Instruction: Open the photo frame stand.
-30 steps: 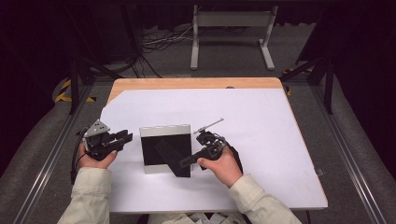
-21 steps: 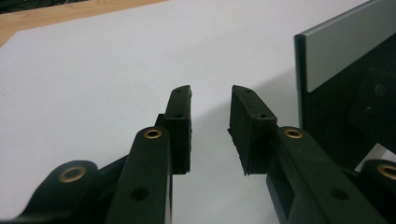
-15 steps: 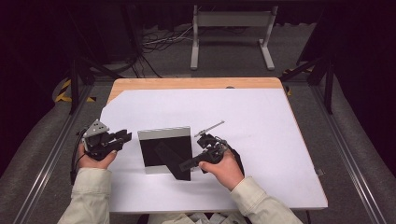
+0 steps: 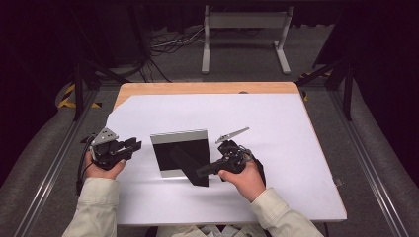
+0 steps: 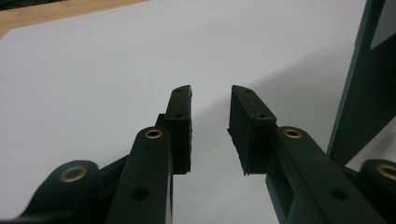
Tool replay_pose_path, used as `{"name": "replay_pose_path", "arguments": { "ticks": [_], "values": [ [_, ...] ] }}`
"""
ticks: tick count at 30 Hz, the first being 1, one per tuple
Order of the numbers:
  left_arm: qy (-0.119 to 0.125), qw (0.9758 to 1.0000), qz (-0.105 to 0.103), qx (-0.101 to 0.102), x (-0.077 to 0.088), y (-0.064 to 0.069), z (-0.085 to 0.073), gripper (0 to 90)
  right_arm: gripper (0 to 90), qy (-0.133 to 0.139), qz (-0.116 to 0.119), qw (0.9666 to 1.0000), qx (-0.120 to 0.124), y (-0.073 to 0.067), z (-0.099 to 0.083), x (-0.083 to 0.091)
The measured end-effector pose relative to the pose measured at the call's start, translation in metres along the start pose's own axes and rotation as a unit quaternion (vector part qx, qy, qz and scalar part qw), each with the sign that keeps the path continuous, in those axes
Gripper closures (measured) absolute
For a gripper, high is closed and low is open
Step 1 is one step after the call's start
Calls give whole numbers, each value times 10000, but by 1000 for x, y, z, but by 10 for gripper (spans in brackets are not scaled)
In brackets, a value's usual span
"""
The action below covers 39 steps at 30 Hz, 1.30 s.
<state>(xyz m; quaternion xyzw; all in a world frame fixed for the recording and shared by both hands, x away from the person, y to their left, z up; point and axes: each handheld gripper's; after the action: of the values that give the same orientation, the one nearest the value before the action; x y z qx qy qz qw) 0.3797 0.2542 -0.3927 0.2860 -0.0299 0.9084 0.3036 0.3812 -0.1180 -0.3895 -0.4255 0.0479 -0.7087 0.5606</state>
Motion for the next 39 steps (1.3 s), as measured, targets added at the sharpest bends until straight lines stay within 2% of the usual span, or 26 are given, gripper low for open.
{"name": "replay_pose_path", "arguments": {
  "ticks": [6,9,17,19,23,30,33,39],
  "values": [
    [-28,10000,-19,-26,-2,1,0,699,875,128,-356,9987,351,1,-3,14],
    [-35,10000,-31,-34,-3,3,0,698,875,170,-458,9977,476,4,-6,20],
    [-81,9999,-69,-89,-6,5,0,698,875,156,-973,9910,908,13,-13,34],
    [-91,9999,-78,-88,-6,6,0,698,875,139,-1003,9902,965,15,-14,37],
    [-95,9999,-100,-95,-6,7,0,698,874,49,-1098,9853,1308,16,-15,41],
    [-102,9998,-119,-106,-8,9,1,697,872,-133,-1142,9783,1725,20,-21,46],
    [-111,9998,-132,-104,-8,10,1,697,872,-169,-1146,9775,1764,20,-21,47],
    [-120,9997,-146,-136,-9,11,1,697,872,-413,-1251,9691,2086,19,-25,51]
  ]
}}
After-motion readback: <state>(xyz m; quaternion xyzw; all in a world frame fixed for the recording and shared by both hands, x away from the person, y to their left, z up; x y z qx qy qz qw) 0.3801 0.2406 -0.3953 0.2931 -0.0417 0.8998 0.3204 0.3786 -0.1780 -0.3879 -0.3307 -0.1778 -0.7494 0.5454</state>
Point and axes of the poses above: each handheld gripper's, and its own axes: x roughly backward along the jaws, z roughly out of its top, y roughly to its right, and after that the axes turned 1 degree about x, right-handed
